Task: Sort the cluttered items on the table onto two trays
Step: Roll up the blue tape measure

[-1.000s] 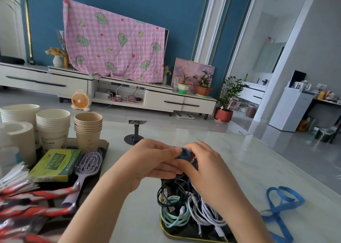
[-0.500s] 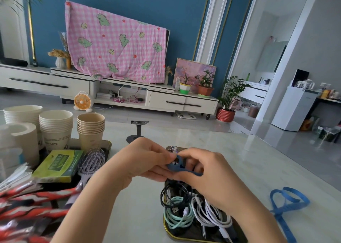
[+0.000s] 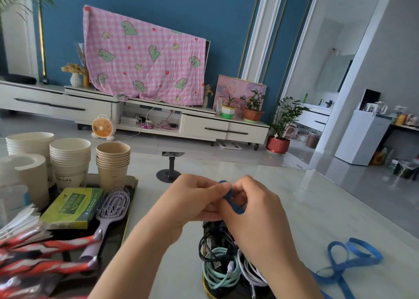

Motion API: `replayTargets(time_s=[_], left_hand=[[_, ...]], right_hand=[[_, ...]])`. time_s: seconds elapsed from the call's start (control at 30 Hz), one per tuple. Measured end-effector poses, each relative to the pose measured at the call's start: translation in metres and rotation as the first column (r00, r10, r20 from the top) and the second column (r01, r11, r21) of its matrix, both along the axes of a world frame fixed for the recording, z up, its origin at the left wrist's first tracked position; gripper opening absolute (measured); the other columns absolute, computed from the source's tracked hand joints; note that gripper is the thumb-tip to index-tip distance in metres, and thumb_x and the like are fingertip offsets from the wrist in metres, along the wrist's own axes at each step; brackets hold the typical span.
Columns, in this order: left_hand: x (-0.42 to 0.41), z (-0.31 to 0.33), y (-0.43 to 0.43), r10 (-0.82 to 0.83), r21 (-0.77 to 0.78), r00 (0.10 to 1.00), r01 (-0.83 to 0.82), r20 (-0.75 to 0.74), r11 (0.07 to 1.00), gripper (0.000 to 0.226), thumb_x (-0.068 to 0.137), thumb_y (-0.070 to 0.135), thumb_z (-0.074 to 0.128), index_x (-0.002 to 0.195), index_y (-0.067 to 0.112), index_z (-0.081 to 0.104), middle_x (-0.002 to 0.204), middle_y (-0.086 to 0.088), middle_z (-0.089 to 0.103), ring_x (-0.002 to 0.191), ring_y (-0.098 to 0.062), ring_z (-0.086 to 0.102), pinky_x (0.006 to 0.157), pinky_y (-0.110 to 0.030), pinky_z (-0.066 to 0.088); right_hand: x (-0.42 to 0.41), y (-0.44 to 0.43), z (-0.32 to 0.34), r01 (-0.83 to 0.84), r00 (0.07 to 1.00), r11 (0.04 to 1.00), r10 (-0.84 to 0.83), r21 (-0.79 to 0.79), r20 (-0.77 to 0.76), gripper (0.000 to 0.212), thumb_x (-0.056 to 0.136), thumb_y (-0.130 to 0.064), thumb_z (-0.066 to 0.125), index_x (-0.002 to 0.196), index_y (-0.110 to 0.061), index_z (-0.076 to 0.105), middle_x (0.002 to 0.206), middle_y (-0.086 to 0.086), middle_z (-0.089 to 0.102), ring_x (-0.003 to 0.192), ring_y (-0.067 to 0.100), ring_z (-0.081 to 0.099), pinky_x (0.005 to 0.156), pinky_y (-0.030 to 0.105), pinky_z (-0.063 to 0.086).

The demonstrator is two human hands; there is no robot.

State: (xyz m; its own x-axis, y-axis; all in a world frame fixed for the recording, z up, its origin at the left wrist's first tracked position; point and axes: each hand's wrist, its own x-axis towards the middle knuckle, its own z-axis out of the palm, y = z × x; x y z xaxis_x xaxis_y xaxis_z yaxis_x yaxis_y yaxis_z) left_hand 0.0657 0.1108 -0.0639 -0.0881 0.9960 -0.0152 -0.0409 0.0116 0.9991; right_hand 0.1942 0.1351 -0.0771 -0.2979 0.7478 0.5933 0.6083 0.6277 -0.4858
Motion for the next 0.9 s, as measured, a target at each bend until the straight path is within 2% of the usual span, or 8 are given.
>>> replayTargets(time_s=[0.1, 0.17, 0.23, 0.3, 0.37, 0.47, 0.63, 0.9], left_hand=[[-0.004, -0.001, 0.000, -0.032, -0.018, 0.998, 0.031, -0.057, 0.999, 0.017, 0.089, 0.017, 0.060, 0.092, 0.004, 0.071, 0.085, -0.016, 0.073, 0.070, -0.016, 0.069, 0.069, -0.026, 0.058], [-0.013, -0.001, -0.002, -0.110, -0.073, 0.990, 0.104, -0.084, 0.992, 0.016, 0.088, 0.015, 0.061, 0.091, 0.002, 0.070, 0.082, -0.017, 0.072, 0.066, -0.015, 0.069, 0.066, -0.024, 0.058], [-0.021, 0.000, -0.005, -0.208, -0.147, 0.969, 0.189, -0.131, 0.971, 0.018, 0.087, 0.015, 0.061, 0.090, 0.000, 0.069, 0.082, -0.018, 0.072, 0.066, -0.016, 0.070, 0.064, -0.023, 0.058], [-0.026, 0.000, -0.008, -0.287, -0.202, 0.942, 0.251, -0.173, 0.947, 0.020, 0.086, 0.017, 0.061, 0.089, 0.000, 0.069, 0.083, -0.016, 0.073, 0.071, -0.017, 0.071, 0.064, -0.022, 0.057], [-0.027, 0.000, -0.009, -0.286, -0.199, 0.945, 0.253, -0.160, 0.947, 0.020, 0.085, 0.019, 0.061, 0.089, 0.001, 0.069, 0.083, -0.015, 0.073, 0.072, -0.016, 0.071, 0.064, -0.021, 0.056], [-0.019, 0.000, -0.006, -0.142, -0.109, 0.988, 0.134, -0.064, 0.985, 0.023, 0.087, 0.023, 0.060, 0.088, 0.002, 0.068, 0.081, -0.016, 0.073, 0.066, -0.016, 0.070, 0.064, -0.024, 0.058], [0.003, -0.001, 0.000, -0.023, -0.016, 0.999, 0.024, 0.041, 1.000, 0.025, 0.087, 0.024, 0.061, 0.093, 0.001, 0.070, 0.084, -0.017, 0.073, 0.066, -0.015, 0.069, 0.059, -0.022, 0.055], [0.002, -0.001, 0.000, -0.043, 0.004, 0.993, 0.043, 0.111, 0.999, 0.018, 0.087, 0.012, 0.060, 0.097, -0.001, 0.068, 0.085, -0.016, 0.073, 0.068, -0.016, 0.070, 0.060, -0.022, 0.056]], right_hand=[[0.005, 0.004, 0.001, -0.086, 0.995, 0.994, 0.089, -0.065, 0.038, 0.012, 0.083, -0.032, 0.065, 0.090, -0.027, 0.057, 0.077, -0.012, 0.054, 0.071, 0.007, 0.054, 0.065, 0.031, 0.050], [0.011, 0.005, 0.004, -0.222, 0.968, 0.957, 0.240, -0.186, 0.077, 0.025, 0.080, -0.024, 0.069, 0.100, -0.035, 0.060, 0.084, -0.014, 0.057, 0.078, 0.004, 0.056, 0.073, 0.028, 0.050], [0.015, 0.003, 0.009, -0.303, 0.930, 0.908, 0.348, -0.291, 0.119, 0.033, 0.078, -0.018, 0.071, 0.096, -0.044, 0.061, 0.090, -0.013, 0.058, 0.081, 0.002, 0.056, 0.073, 0.021, 0.048], [0.016, 0.001, 0.012, -0.320, 0.912, 0.883, 0.385, -0.342, 0.141, 0.032, 0.077, -0.019, 0.072, 0.093, -0.045, 0.065, 0.090, -0.016, 0.056, 0.080, 0.000, 0.055, 0.072, 0.017, 0.045], [0.015, 0.001, 0.011, -0.305, 0.921, 0.905, 0.360, -0.297, 0.151, 0.024, 0.077, -0.022, 0.072, 0.093, -0.039, 0.067, 0.089, -0.016, 0.057, 0.081, 0.002, 0.056, 0.074, 0.020, 0.046], [0.011, 0.001, 0.009, -0.188, 0.967, 0.972, 0.208, -0.143, 0.145, 0.013, 0.080, -0.034, 0.068, 0.091, -0.028, 0.063, 0.084, -0.011, 0.058, 0.076, 0.006, 0.054, 0.070, 0.026, 0.048], [0.007, -0.004, 0.011, 0.002, 0.989, 1.000, 0.002, -0.024, 0.145, 0.024, 0.083, -0.043, 0.059, 0.080, -0.022, 0.049, 0.074, -0.008, 0.052, 0.067, 0.010, 0.049, 0.059, 0.026, 0.040], [0.005, -0.003, 0.009, 0.020, 0.991, 1.000, -0.021, 0.005, 0.131, 0.021, 0.086, -0.041, 0.056, 0.079, -0.025, 0.045, 0.063, -0.008, 0.049, 0.060, 0.011, 0.048, 0.057, 0.027, 0.042]])
